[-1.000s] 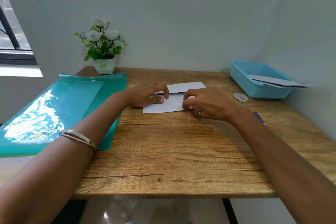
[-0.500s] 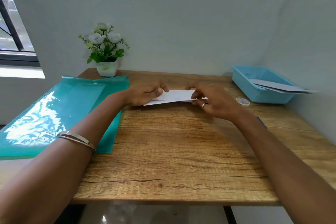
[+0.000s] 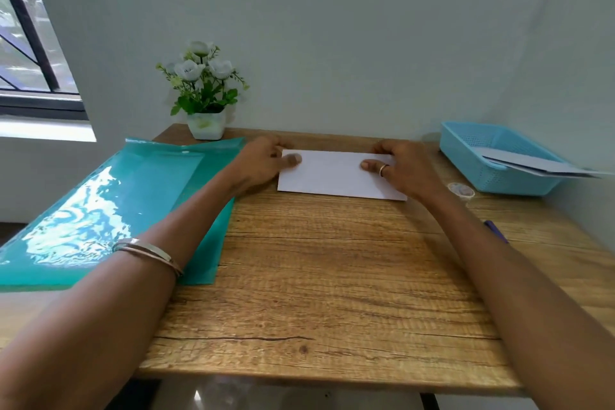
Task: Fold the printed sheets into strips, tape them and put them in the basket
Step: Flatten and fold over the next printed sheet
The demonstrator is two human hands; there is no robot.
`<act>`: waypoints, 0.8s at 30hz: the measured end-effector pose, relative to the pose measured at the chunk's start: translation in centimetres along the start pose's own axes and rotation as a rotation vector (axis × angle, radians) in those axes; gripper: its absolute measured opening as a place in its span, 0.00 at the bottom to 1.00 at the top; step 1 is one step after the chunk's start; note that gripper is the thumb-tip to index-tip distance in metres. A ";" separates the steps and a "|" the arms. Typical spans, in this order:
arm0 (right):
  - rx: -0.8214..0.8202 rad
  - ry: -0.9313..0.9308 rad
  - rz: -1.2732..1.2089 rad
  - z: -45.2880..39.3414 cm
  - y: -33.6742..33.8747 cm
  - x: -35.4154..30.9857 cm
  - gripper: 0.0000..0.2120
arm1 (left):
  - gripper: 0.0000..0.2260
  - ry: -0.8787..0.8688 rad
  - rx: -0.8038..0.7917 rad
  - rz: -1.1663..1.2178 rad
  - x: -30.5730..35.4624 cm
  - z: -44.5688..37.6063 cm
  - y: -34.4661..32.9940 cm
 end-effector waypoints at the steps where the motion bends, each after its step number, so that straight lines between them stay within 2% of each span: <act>1: -0.026 0.014 0.038 0.0 -0.6 0.2 0.18 | 0.20 0.005 0.040 -0.154 -0.2 -0.3 0.1; 3: -0.082 0.042 0.109 0.2 -1.8 0.2 0.18 | 0.25 -0.020 0.037 -0.292 0.0 -0.5 -0.4; 9: -0.228 0.062 0.216 0.7 -4.2 -0.2 0.14 | 0.15 -0.138 -0.040 -0.601 0.8 -1.1 -1.8; 11: -0.229 0.044 0.352 0.8 -4.6 -0.6 0.15 | 0.15 -0.173 -0.084 -0.694 1.3 -1.0 -2.8; 13: -0.243 0.095 0.374 0.9 -5.3 -2.4 0.17 | 0.17 -0.196 -0.142 -0.767 1.9 -0.9 -3.9; 17: -0.398 0.142 0.171 1.9 -7.7 -6.0 0.18 | 0.19 -0.205 -0.227 -0.783 2.3 -0.5 -4.9; 24: -0.501 -0.017 0.177 2.3 -6.8 -3.4 0.24 | 0.21 -0.154 -0.326 -0.738 1.3 -0.6 -5.4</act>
Point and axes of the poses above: each hand's wrist, its own z-axis away from the middle knuckle, its own y-axis out of the back of the hand, x = y × z, the point moved 8 cm from there along -z, towards the middle knuckle, and after that the axes turned 5 degrees about -x, right-handed, at the moved point
